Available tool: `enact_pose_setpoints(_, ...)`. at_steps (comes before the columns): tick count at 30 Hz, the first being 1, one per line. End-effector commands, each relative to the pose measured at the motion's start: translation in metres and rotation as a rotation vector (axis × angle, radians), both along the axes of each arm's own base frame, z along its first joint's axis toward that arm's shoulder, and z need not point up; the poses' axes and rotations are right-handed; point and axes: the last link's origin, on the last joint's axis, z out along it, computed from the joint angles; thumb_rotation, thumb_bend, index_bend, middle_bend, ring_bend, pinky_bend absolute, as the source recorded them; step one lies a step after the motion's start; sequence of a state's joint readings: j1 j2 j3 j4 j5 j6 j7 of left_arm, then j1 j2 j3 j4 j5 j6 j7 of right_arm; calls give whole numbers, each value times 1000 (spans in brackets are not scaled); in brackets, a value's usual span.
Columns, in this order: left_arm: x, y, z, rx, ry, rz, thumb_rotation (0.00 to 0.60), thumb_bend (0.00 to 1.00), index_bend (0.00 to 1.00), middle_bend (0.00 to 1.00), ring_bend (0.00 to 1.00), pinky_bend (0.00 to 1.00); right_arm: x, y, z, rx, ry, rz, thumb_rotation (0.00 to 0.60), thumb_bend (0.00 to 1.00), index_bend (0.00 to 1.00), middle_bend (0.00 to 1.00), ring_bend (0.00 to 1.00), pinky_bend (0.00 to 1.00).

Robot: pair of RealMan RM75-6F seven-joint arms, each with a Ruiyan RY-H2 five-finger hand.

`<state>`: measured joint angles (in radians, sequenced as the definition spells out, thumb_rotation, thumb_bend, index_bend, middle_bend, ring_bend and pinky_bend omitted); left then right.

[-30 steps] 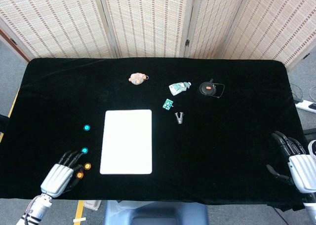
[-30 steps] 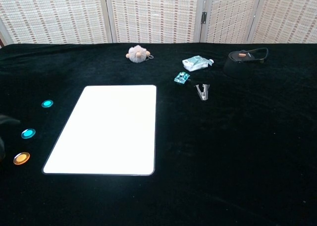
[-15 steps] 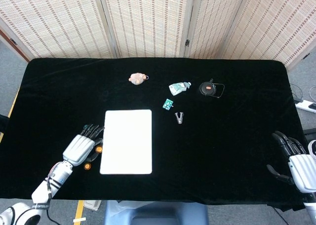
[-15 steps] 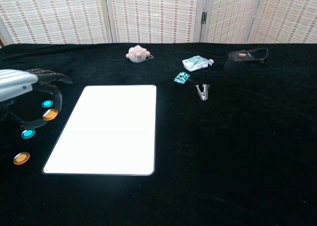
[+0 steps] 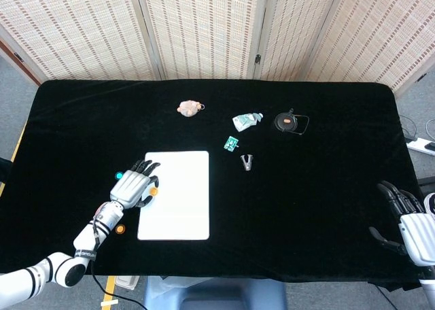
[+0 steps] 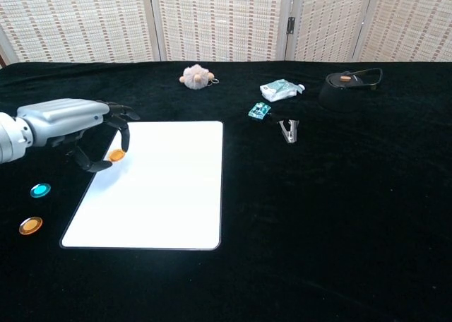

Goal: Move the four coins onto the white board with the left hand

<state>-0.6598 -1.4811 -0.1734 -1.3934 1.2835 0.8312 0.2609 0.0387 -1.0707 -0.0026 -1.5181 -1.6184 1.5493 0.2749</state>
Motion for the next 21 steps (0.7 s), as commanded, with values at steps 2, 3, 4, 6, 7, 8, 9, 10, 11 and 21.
enact_pose_setpoints(2, 1, 9, -7, -3, 11, 18, 600, 428, 466, 119, 34, 0, -1, 0, 0, -1, 1, -4, 600, 304, 4, 102, 168, 126)
enact_pose_setpoints(3, 1, 10, -8, -3, 15, 21, 600, 428, 465, 119, 34, 0, -1, 0, 0, -1, 1, -5, 600, 303, 4, 102, 168, 126)
enact_pose_setpoints(4, 1, 13, -9, -3, 19, 27, 600, 428, 464, 119, 34, 0, -1, 0, 0, -1, 1, -6, 600, 303, 4, 102, 168, 126)
enact_pose_setpoints(6, 0, 16, -11, -4, 23, 40, 600, 427, 450, 119, 31, 0, -1, 0, 0, -1, 1, -8, 600, 303, 4, 102, 168, 126)
enact_pose_setpoints(7, 0, 18, -12, -4, 21, 48, 600, 427, 430, 118, 29, 0, -1, 0, 0, -1, 1, -8, 600, 304, 4, 102, 168, 126)
enact_pose_setpoints(8, 0, 18, -12, -2, 19, 50, 600, 427, 401, 118, 26, 0, -1, 1, 0, -2, 0, -9, 600, 303, 4, 102, 168, 126)
enact_pose_setpoints(9, 1, 19, -12, 1, 17, 52, 600, 426, 374, 118, 24, 0, -1, 1, 0, -2, 0, -9, 600, 303, 5, 102, 167, 126)
enact_pose_setpoints(10, 1, 18, -12, 3, 17, 52, 600, 426, 344, 115, 20, 0, -1, 1, 0, -2, 0, -10, 600, 303, 5, 102, 167, 126)
enact_pose_setpoints(11, 1, 18, -12, 3, 17, 52, 600, 426, 319, 111, 16, 0, -1, 1, 0, -2, 0, -11, 600, 303, 5, 102, 167, 126)
enact_pose_setpoints(21, -17, -11, 14, 41, 14, 16, 600, 426, 393, 105, 11, 0, 1, -1, 0, -2, -3, 4, 600, 303, 5, 102, 168, 126)
